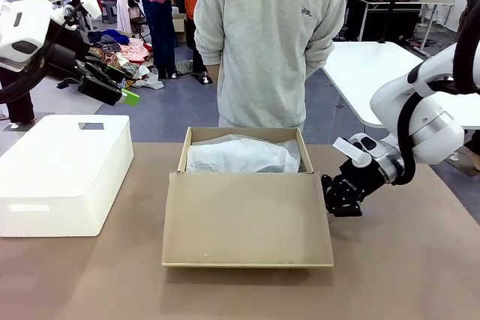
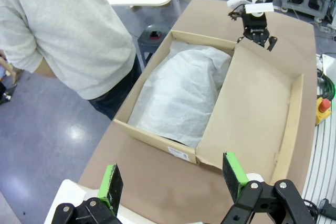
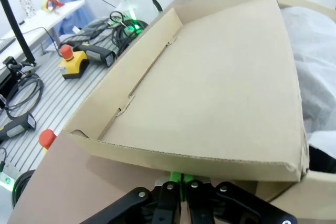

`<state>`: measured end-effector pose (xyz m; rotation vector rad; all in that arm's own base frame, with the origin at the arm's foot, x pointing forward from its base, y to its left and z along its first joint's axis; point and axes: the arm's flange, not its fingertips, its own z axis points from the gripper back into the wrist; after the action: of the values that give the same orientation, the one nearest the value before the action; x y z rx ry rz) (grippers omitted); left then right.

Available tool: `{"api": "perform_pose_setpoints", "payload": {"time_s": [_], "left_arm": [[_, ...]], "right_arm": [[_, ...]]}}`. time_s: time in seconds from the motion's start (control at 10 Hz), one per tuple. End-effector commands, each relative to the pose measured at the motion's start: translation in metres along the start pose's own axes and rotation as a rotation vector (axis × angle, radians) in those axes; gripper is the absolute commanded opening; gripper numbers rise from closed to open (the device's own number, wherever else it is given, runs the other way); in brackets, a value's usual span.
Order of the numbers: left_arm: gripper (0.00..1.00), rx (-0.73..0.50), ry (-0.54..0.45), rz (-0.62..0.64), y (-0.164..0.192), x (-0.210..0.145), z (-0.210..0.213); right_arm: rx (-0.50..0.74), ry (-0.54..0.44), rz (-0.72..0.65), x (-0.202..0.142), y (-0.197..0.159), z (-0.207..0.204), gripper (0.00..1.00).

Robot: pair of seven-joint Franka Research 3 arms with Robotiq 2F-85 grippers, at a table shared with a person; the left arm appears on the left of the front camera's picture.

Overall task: Pack the shoes into the box.
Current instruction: Close the Shoes Box.

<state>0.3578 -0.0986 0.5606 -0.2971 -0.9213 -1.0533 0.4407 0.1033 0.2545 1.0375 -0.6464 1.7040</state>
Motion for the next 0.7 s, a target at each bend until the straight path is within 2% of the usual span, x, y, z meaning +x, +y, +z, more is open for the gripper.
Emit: {"api": "perform_pose_setpoints", "payload": {"time_s": [0.0, 0.3, 0.6], "left_arm": [[1.0, -0.011, -0.01, -0.002, 0.001, -0.001, 0.0], [1.0, -0.011, -0.01, -0.002, 0.001, -0.001, 0.0], [1.0, -0.011, -0.01, -0.002, 0.001, -0.001, 0.0]], "right_arm": [[0.003, -0.086, 0.044, 0.005, 0.0, 0.007, 0.02], [-0.01, -0.191, 0.062, 0.015, 0.006, 0.013, 0.02], [-0.097, -0.284, 0.048, 0.023, 0.01, 0.022, 0.02]]}}
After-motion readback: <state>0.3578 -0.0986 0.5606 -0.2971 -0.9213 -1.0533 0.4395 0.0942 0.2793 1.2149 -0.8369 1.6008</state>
